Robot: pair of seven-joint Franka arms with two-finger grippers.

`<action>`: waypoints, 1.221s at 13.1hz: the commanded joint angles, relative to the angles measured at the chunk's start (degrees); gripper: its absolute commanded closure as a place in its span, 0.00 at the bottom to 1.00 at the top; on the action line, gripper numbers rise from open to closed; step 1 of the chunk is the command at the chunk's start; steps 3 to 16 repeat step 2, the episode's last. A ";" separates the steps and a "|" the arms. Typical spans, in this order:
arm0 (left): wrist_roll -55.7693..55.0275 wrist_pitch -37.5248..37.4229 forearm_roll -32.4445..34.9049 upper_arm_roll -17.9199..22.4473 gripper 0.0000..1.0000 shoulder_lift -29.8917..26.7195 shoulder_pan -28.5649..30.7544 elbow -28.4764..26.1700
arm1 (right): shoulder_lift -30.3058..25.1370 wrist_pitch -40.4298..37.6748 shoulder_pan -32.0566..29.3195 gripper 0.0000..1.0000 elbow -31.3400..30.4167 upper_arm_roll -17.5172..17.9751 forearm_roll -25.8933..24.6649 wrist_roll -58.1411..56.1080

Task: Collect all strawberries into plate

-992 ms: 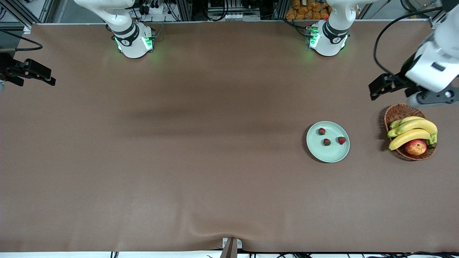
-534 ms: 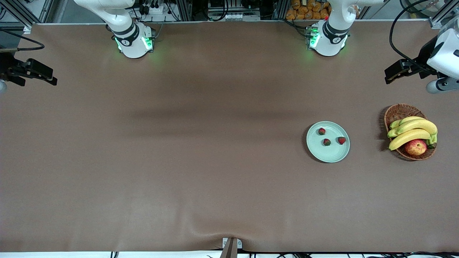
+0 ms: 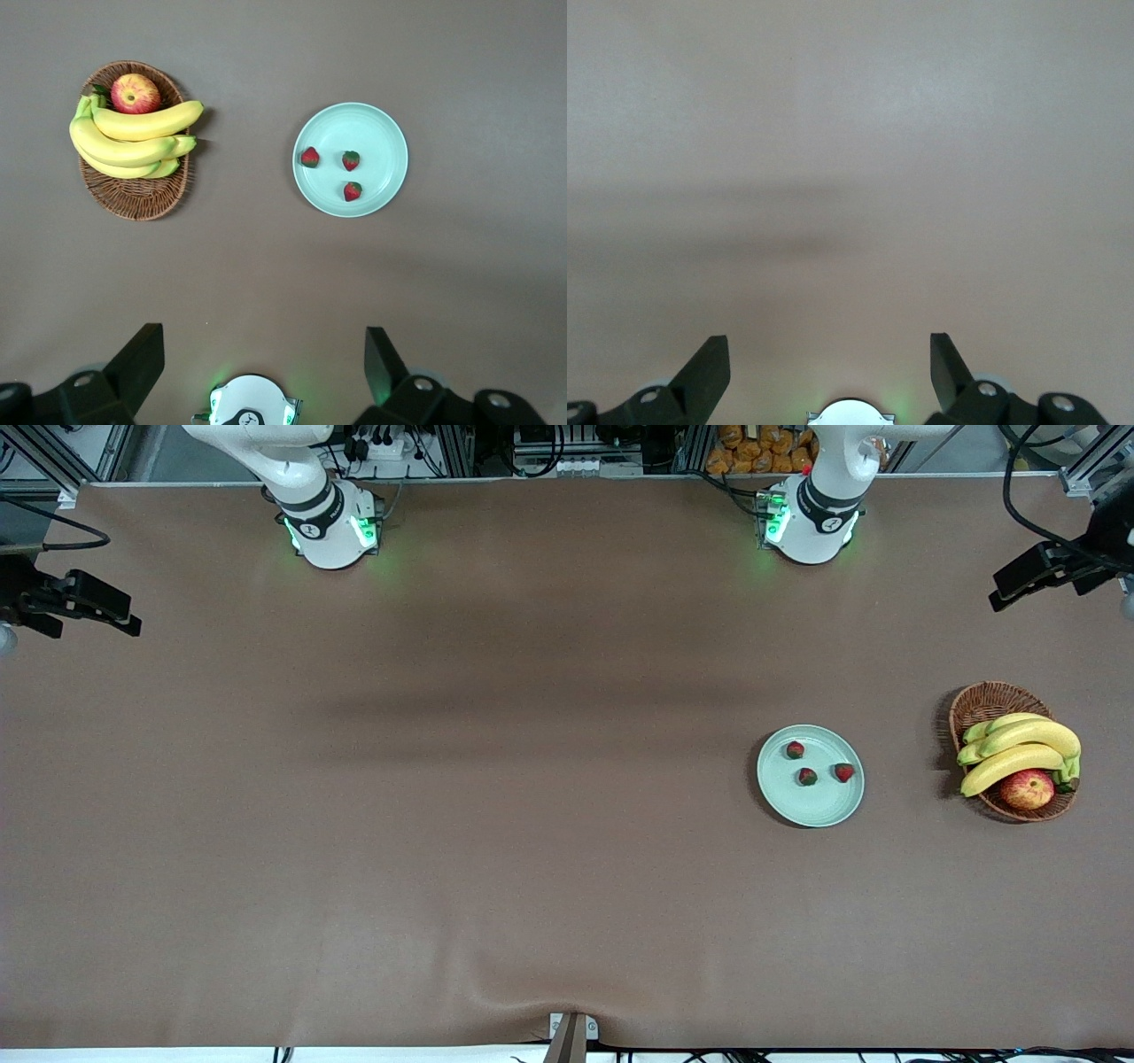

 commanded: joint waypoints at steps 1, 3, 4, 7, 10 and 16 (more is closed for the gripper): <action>1.32 0.31 -1.16 1.84 0.00 0.20 -1.38 0.69 | -0.64 -0.72 0.11 0.00 0.53 -0.09 -0.92 0.06; 2.02 -0.03 -1.16 1.84 0.00 0.11 -1.38 0.60 | -0.64 -0.72 0.11 0.00 0.53 -0.09 -0.92 0.06; 2.02 -0.03 -1.16 1.84 0.00 0.11 -1.38 0.60 | -0.64 -0.72 0.11 0.00 0.53 -0.09 -0.92 0.06; 2.02 -0.03 -1.16 1.84 0.00 0.11 -1.38 0.60 | -0.64 -0.72 0.11 0.00 0.53 -0.09 -0.92 0.06; 2.02 -0.03 -1.16 1.84 0.00 0.11 -1.38 0.60 | -0.64 -0.72 0.11 0.00 0.53 -0.09 -0.92 0.06; 2.02 -0.03 -1.16 1.84 0.00 0.11 -1.38 0.60 | -0.64 -0.72 0.11 0.00 0.53 -0.09 -0.92 0.06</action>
